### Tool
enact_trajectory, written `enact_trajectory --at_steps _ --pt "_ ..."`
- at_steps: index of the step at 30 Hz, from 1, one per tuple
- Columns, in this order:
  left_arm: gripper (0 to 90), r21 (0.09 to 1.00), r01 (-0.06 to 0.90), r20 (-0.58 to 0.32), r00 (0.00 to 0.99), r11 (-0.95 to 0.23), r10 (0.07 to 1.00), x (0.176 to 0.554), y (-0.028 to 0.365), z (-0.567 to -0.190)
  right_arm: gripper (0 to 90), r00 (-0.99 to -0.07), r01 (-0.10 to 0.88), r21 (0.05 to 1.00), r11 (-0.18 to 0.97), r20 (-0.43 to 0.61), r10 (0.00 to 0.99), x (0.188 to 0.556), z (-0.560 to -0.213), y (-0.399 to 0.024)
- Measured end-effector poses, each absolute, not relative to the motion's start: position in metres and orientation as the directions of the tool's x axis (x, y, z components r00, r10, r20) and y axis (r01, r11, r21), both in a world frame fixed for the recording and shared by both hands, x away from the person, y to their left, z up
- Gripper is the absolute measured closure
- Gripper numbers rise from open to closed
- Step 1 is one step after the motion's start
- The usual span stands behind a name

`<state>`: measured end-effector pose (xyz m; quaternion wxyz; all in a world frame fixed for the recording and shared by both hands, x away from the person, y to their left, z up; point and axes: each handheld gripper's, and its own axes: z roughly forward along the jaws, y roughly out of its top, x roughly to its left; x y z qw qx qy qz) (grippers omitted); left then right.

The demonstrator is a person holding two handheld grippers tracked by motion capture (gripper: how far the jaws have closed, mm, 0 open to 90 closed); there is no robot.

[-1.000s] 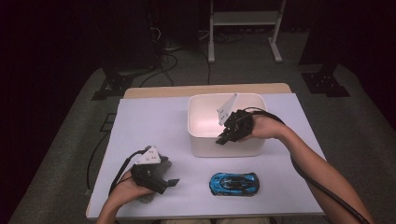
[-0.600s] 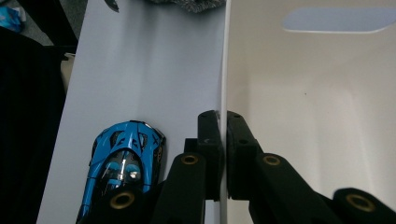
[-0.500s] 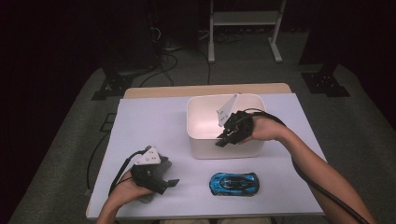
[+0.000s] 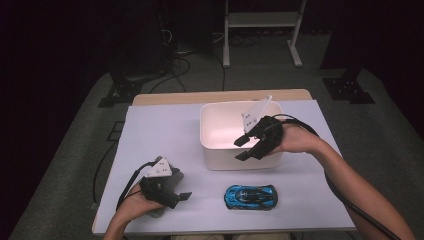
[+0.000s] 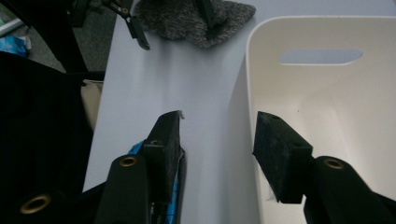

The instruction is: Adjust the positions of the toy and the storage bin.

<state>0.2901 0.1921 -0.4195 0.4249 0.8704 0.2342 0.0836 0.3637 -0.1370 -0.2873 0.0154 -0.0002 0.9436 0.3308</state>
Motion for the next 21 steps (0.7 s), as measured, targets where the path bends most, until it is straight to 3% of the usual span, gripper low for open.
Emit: enact_trajectory --at_steps 7,21 --pt "7.6 0.773 0.339 -0.046 0.873 -0.536 0.486 0.290 0.193 -0.421 42.0 -1.000 0.004 0.673 0.740 -0.009 0.013 0.342 -0.284 -0.150" --pt "7.6 0.777 0.336 -0.036 0.868 -0.532 0.495 0.289 0.197 -0.418 31.0 -1.000 0.014 0.673 0.740 0.016 0.004 0.313 -0.308 -0.155"
